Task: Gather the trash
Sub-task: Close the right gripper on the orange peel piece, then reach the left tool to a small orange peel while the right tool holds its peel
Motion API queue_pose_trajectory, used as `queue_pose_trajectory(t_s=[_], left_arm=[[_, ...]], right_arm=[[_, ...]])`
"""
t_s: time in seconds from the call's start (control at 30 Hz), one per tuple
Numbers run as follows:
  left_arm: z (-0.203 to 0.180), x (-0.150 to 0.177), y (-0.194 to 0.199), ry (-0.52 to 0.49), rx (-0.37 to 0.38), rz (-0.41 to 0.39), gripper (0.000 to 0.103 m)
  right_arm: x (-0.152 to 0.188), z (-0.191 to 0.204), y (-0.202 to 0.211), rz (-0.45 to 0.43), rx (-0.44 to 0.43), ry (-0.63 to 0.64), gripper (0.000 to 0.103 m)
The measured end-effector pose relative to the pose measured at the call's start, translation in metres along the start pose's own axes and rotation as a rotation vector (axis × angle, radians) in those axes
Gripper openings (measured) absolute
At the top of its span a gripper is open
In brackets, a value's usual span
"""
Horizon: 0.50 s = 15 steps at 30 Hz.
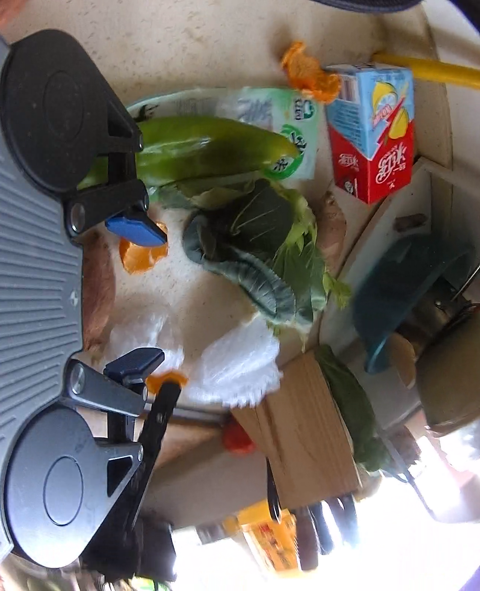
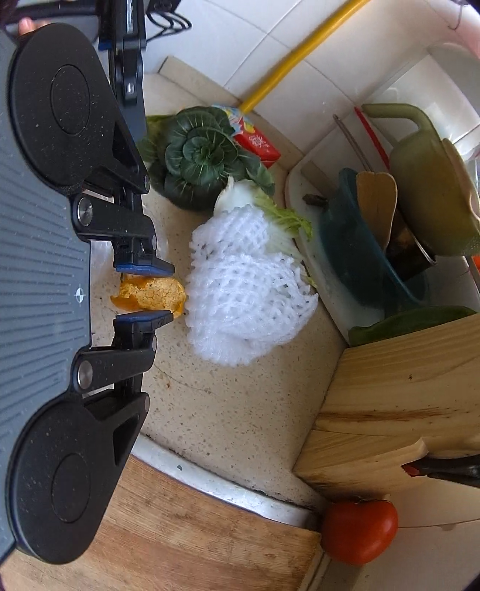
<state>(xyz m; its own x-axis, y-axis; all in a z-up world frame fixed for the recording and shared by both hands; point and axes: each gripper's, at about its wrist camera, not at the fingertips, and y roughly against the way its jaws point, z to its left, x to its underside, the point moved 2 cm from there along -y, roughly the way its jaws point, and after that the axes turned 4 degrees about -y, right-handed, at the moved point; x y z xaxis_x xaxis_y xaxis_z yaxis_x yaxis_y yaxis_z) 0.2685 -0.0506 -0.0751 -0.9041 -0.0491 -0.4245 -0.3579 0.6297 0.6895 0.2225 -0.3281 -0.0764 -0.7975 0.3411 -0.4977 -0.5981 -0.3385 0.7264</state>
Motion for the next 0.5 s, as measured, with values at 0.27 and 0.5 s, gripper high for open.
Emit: queue_pose_trajectory(t_s=[0.27,0.5], left_arm=[[-0.006,0.003,-0.010,-0.082,-0.137,0.041,0.050],[-0.014,0.008,-0.015,-0.209,-0.251,0.040,0.019]], right_arm=[[0.006,-0.005,-0.001,0.012,-0.015,-0.017,0.026],[0.012,-0.004,-0.003,0.029,0.005,-0.005,0.026]])
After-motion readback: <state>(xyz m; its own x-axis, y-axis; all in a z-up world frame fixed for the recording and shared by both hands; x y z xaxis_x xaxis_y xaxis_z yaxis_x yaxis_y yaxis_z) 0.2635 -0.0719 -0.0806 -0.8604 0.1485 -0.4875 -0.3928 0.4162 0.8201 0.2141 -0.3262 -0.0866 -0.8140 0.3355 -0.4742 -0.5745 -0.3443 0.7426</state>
